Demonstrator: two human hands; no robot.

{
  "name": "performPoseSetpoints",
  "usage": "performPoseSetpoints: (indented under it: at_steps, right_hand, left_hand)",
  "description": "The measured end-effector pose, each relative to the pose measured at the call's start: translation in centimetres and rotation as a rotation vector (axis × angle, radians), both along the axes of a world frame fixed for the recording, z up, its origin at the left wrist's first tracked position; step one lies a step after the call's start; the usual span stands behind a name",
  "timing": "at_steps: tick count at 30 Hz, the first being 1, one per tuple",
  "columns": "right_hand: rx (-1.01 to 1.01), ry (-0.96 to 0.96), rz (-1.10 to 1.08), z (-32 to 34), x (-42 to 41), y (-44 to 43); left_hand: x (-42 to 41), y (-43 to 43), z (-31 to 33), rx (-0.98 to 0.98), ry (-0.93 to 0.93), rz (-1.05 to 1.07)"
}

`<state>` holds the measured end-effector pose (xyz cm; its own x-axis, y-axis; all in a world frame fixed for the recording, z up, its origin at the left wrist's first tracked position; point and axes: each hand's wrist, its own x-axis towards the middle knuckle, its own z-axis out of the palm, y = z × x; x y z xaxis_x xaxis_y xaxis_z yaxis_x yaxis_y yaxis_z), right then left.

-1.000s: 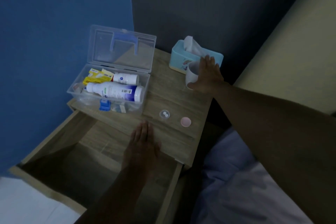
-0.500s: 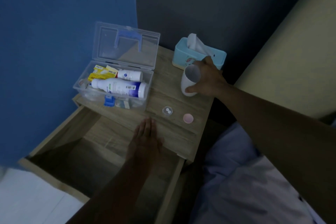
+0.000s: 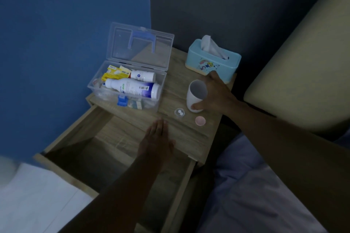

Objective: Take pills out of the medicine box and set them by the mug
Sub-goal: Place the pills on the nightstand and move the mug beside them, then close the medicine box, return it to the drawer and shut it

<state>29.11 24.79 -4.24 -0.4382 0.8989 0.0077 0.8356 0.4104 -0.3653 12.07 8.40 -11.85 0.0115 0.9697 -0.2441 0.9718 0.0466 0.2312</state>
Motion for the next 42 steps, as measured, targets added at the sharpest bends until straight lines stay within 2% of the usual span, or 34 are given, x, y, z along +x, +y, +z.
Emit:
performPoseSetpoints:
  at_steps: [9,15,18,22,24,28,32,35,38,42]
  right_hand:
    - [0.000,-0.043,-0.004,-0.5,-0.3,-0.6]
    - [0.012,-0.238,0.024,-0.2,-0.7,-1.0]
    - [0.106,-0.092,0.017,0.7,-2.2,-1.5]
    - [0.034,0.215,0.070,1.6,-5.1,-2.0]
    - [0.026,0.246,0.062,1.7,-7.2,-1.9]
    - [-0.064,0.199,-0.012,1.6,-12.0,0.0]
    - [-0.183,0.449,-0.326,1.7,-16.1,3.1]
    - [-0.415,0.696,-0.563,1.8,-17.8,5.9]
    - [-0.533,0.845,-0.589,2.0,-18.3,7.5]
    - [-0.470,0.979,-0.623,3.1,-17.8,7.1]
  left_hand:
    - [-0.5,0.0,-1.0,0.026,-0.009,-0.033]
    - [-2.7,-0.7,-0.2,0.027,-0.186,-0.119]
    - [-5.1,-2.2,0.1,0.133,-0.372,0.038]
    - [-9.4,-3.1,1.1,0.322,-0.448,0.396]
    - [-11.8,-2.7,2.0,0.394,-0.447,0.469]
    - [-16.0,-0.6,4.0,0.614,-0.396,0.416]
    - [-18.6,1.4,4.1,0.521,-0.262,0.340]
    - [-19.3,1.7,3.1,0.411,-0.153,0.254]
    - [-19.3,1.7,2.3,0.379,-0.123,0.235]
    - [-19.5,1.8,2.4,0.346,-0.145,0.262]
